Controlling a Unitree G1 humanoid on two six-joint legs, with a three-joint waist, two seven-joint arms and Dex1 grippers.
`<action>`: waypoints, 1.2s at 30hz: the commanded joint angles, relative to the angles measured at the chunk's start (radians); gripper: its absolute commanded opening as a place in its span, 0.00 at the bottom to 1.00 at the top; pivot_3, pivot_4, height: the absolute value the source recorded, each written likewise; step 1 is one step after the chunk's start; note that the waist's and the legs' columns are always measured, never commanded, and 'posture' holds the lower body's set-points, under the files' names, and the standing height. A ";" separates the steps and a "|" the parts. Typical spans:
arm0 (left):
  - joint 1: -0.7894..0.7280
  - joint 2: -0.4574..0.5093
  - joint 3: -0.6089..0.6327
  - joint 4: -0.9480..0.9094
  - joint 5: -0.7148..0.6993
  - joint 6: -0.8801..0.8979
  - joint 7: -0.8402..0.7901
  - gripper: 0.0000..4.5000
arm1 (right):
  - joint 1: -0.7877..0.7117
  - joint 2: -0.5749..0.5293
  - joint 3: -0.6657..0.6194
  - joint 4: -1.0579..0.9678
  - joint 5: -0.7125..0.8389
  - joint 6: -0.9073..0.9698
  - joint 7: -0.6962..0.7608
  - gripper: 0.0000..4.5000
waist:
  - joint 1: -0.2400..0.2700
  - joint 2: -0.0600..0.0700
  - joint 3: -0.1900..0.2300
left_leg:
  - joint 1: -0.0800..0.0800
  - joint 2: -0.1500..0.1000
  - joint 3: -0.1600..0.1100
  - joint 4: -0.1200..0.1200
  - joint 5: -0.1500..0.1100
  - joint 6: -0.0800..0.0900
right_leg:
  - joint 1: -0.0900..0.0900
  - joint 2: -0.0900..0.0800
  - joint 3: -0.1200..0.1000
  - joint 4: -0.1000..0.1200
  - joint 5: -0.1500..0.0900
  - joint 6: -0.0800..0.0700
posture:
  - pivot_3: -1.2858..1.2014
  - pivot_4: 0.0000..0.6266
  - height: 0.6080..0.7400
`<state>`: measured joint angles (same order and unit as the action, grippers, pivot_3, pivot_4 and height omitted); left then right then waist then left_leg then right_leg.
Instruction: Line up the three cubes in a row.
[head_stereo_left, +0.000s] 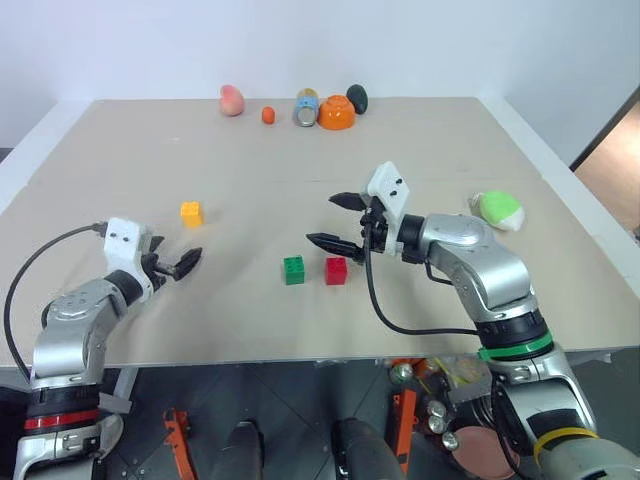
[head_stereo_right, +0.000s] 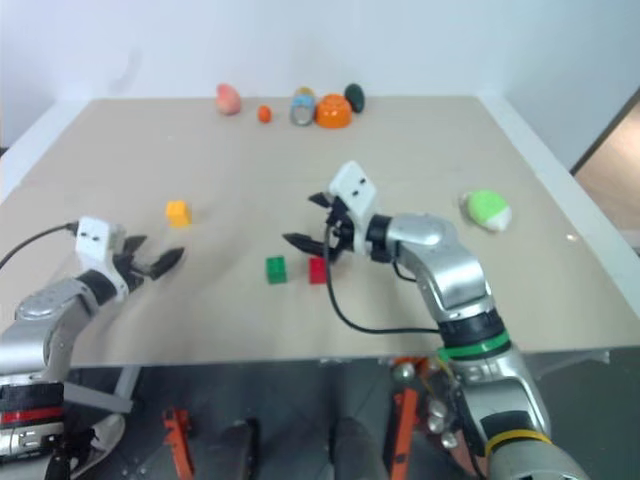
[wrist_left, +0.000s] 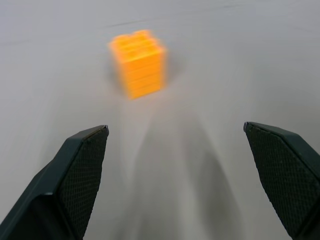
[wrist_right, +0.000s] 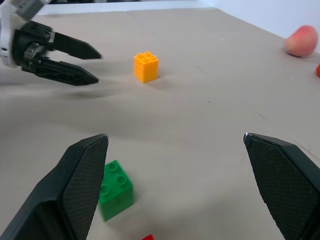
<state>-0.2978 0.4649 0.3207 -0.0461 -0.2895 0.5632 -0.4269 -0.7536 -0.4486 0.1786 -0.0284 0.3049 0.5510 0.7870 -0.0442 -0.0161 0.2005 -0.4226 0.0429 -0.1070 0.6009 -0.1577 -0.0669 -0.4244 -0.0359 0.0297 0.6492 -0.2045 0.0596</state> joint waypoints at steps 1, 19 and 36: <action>0.002 -0.027 0.004 -0.069 0.024 0.046 0.109 1.00 | -0.033 0.013 -0.020 -0.003 0.000 -0.025 0.006 1.00 | 0.000 0.000 0.000 | 0.000 0.000 0.000 0.000 0.000 0.000 | 0.000 0.000 0.000 0.000 0.000 0.000 | 0.52 0.24 0.99; -0.338 -0.071 -0.110 0.368 0.100 -0.044 0.172 1.00 | 0.024 -0.010 -0.066 -0.075 0.006 0.011 -0.014 1.00 | -0.001 0.000 0.000 | 0.001 0.001 0.000 0.000 0.001 -0.001 | 0.000 0.002 0.000 0.000 0.002 -0.001 | 0.52 0.24 0.99; -0.457 -0.090 -0.115 0.592 0.137 -0.105 0.271 1.00 | 0.034 -0.020 -0.090 -0.072 0.014 0.030 -0.029 1.00 | -0.003 0.000 0.000 | 0.001 0.001 0.000 0.000 0.001 -0.001 | 0.000 0.002 0.000 0.000 0.003 -0.001 | 0.52 0.24 0.99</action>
<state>-0.7323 0.3646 0.1942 0.5411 -0.1625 0.4767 -0.1728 -0.7137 -0.4639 0.1151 -0.0760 0.3089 0.5872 0.7603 -0.0474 -0.0162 0.2004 -0.4219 0.0439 -0.1071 0.6009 -0.1568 -0.0682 -0.4245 -0.0340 0.0297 0.6490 -0.2019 0.0587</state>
